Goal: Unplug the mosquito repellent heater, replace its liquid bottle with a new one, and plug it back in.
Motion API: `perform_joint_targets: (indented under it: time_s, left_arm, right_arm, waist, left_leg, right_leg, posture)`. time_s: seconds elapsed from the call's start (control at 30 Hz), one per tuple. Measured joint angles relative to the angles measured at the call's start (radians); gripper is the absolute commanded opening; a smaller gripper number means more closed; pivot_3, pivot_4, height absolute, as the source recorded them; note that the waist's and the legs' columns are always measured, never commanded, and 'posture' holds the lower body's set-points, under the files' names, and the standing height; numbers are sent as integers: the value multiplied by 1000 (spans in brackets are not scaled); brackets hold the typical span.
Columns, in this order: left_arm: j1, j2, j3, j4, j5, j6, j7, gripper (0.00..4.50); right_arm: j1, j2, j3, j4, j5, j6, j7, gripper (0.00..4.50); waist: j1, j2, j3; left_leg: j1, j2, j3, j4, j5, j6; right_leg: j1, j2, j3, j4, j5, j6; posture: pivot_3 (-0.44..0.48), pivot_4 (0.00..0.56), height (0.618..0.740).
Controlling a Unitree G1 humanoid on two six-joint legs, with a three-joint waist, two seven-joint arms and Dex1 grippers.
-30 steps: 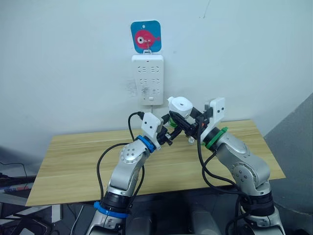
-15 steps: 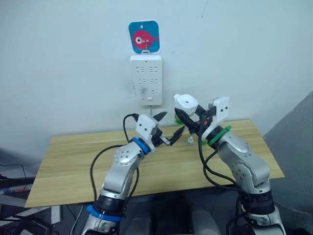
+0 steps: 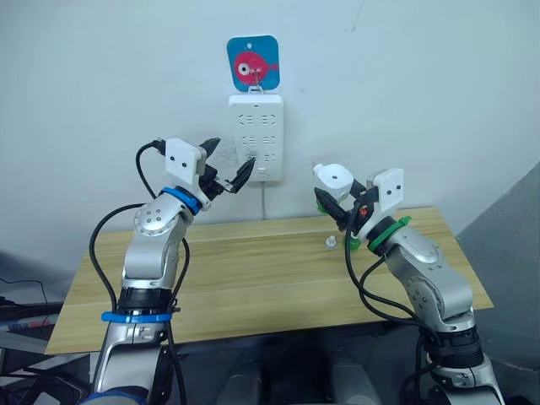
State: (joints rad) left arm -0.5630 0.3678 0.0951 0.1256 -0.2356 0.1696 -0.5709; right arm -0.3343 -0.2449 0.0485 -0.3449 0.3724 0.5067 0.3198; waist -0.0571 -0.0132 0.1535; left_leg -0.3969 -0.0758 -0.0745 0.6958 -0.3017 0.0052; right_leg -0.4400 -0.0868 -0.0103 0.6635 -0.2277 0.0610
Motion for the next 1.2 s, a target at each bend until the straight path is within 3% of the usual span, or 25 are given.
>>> perform_joint_targets:
  time_s: [0.3,0.67,0.77,1.03,1.2]
  left_arm:
    - [-141,-7,-22,241,-2,-63,-92,4500]
    - [-226,-20,-48,385,-31,-76,-277,4500]
    - [-233,-21,-46,394,-42,-62,-294,3917]
    - [-229,-12,-19,344,-128,85,-372,1569]
    - [-221,4,-2,303,-174,188,-382,1372]
  right_arm:
    - [2,-2,-26,-27,1,7,-12,2977]
    - [8,-33,-26,-49,1,10,-2,2977]
    - [11,-44,-21,-55,2,15,9,2977]
    - [-3,-69,36,-90,4,80,65,2977]
    - [-81,-9,53,-83,5,133,46,2977]
  waist:
    - [-5,0,0]
    - [-25,0,0]
    - [-32,0,0]
    - [-33,0,0]
    - [-36,0,0]
  left_leg:
    - [0,0,0,0,0,0]
    - [-1,0,-1,0,0,0]
    - [-1,0,-1,0,0,0]
    - [-1,-1,-2,0,0,0]
    - [-2,0,-4,0,0,0]
  right_leg:
    - [0,0,0,0,0,0]
    - [0,0,0,0,0,0]
    - [0,-1,0,0,0,0]
    - [0,-1,0,-1,0,0]
    - [-1,-1,0,-1,0,0]
  posture:
    - [-188,160,740]
    - [-208,155,740]
    - [-211,153,740]
    - [-206,148,740]
    - [-196,144,740]
